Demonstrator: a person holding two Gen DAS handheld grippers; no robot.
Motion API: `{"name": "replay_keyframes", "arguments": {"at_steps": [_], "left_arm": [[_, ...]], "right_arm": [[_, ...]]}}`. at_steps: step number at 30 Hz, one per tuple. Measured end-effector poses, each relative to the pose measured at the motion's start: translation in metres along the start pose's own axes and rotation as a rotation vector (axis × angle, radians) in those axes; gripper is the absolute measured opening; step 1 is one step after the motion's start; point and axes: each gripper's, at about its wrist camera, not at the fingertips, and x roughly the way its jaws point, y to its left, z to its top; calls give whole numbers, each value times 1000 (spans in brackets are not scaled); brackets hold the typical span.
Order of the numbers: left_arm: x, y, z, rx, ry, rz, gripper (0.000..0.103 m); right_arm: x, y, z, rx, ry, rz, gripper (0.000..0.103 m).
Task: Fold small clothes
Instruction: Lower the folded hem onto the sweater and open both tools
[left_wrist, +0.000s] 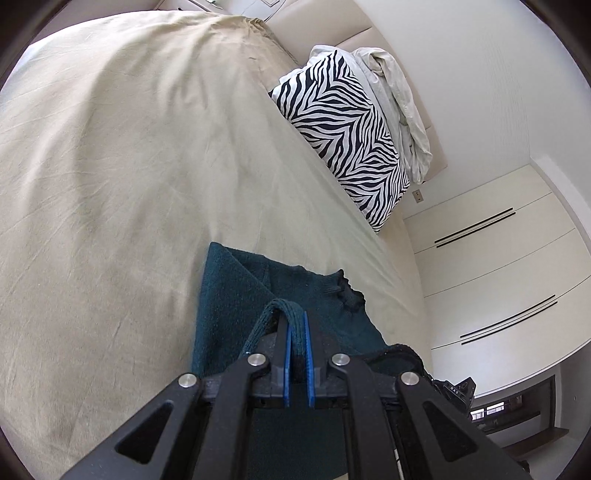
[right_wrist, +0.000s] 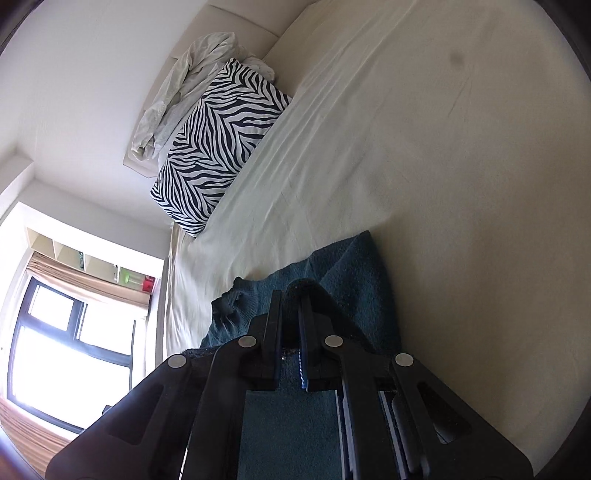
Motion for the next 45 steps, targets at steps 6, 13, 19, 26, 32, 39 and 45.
{"name": "replay_keyframes", "arguments": {"at_steps": [6, 13, 19, 26, 32, 39, 45], "left_arm": [[33, 25, 9, -4, -8, 64, 61], [-7, 29, -35, 104, -23, 82, 68], [-41, 22, -82, 283, -57, 131, 68], [-42, 37, -101, 307, -65, 126, 68], [-35, 41, -106, 299, -45, 132, 49], [-30, 34, -113, 334, -45, 167, 33], [-22, 36, -115, 346, -22, 212, 17]], "right_arm": [[50, -20, 12, 10, 9, -85, 26], [12, -14, -8, -107, -48, -123, 57], [-40, -2, -63, -283, -40, -208, 54], [-50, -13, -110, -362, -3, -317, 47], [-50, -26, -126, -335, -10, -374, 34], [-65, -24, -134, -331, -43, -395, 30], [-75, -28, -136, -332, -46, -400, 29]]}}
